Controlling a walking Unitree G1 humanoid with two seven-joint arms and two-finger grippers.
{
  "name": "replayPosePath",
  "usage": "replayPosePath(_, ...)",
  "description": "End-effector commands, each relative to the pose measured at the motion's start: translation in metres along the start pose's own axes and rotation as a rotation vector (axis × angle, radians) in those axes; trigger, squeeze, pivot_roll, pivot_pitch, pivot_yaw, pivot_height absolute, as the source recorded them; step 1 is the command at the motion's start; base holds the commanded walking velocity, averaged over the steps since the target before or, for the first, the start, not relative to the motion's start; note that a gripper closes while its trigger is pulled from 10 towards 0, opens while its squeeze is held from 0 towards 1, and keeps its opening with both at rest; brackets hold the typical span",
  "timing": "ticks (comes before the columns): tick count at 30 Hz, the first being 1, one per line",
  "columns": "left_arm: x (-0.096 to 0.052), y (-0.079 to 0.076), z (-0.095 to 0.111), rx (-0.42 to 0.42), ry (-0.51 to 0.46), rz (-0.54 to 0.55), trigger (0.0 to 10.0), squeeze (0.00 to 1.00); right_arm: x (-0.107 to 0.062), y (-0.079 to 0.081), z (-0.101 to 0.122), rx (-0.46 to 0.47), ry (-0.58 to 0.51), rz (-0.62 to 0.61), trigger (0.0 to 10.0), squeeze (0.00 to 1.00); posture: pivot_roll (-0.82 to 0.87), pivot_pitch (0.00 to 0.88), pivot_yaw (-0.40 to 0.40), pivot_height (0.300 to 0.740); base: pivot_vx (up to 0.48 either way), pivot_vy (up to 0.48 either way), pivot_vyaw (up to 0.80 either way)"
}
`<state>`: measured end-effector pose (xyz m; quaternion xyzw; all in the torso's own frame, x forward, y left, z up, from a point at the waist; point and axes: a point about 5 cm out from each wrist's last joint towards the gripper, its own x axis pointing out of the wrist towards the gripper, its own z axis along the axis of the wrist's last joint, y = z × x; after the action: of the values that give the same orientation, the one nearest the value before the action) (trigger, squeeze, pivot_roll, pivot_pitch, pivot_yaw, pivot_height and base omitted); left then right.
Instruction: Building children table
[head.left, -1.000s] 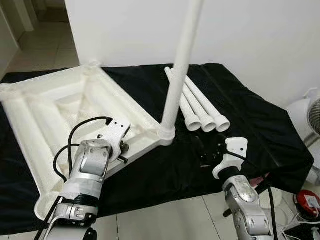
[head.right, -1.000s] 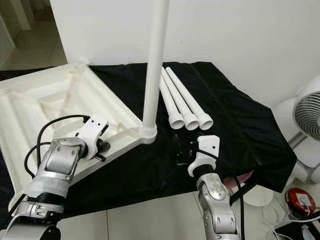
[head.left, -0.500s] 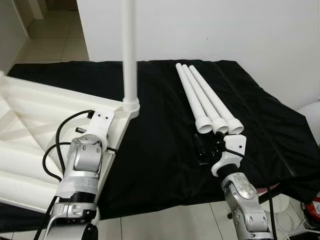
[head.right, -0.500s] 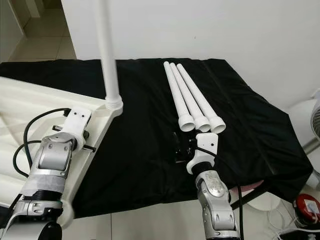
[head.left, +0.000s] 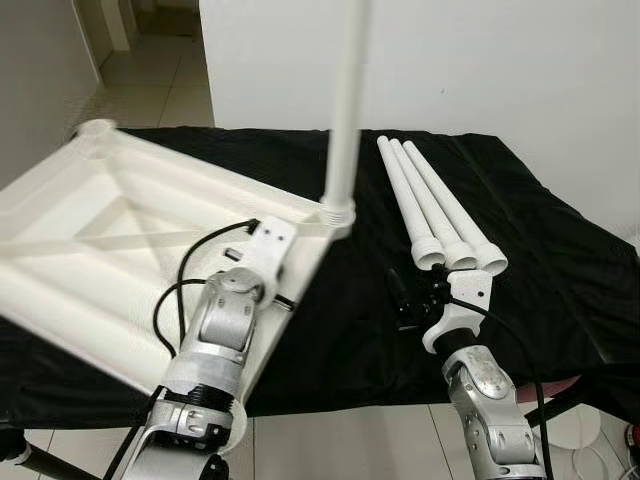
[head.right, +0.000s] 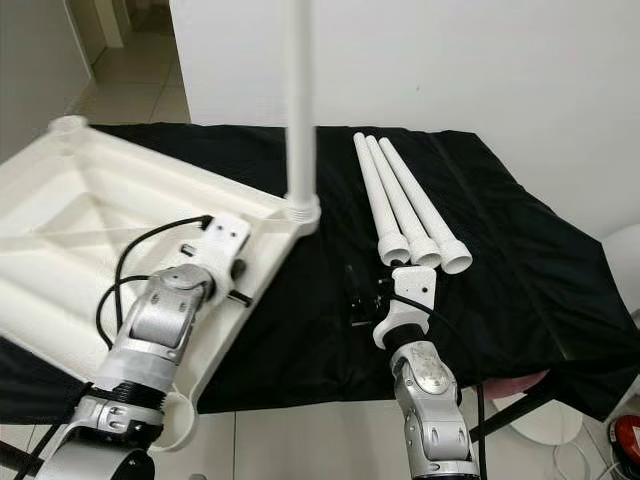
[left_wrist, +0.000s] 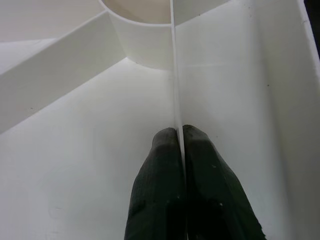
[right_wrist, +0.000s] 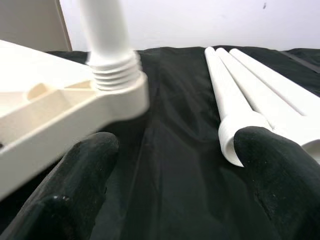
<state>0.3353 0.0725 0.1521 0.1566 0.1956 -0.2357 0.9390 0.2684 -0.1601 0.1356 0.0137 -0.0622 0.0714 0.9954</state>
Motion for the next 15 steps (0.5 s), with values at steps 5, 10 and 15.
replayPosePath(5, 0.003, -0.019, 0.022, 0.067, -0.132, -0.088, 10.0, 0.00, -0.001, -0.001, -0.002, -0.002, 0.004, -0.015, 10.0, 0.00, -0.07, 0.000, -0.010, 0.740, 0.000, 0.000, 0.00)
replayPosePath(10, 0.003, -0.016, 0.022, 0.028, -0.137, -0.085, 10.0, 1.00, -0.002, -0.001, -0.003, -0.001, 0.005, -0.016, 10.0, 0.00, -0.07, 0.000, -0.008, 0.740, 0.000, 0.000, 0.00)
replayPosePath(15, 0.001, -0.005, 0.031, 0.015, -0.177, -0.023, 10.0, 0.00, -0.003, 0.000, -0.003, -0.001, 0.007, -0.017, 10.0, 0.00, -0.07, 0.000, -0.007, 0.740, 0.000, 0.000, 0.00)
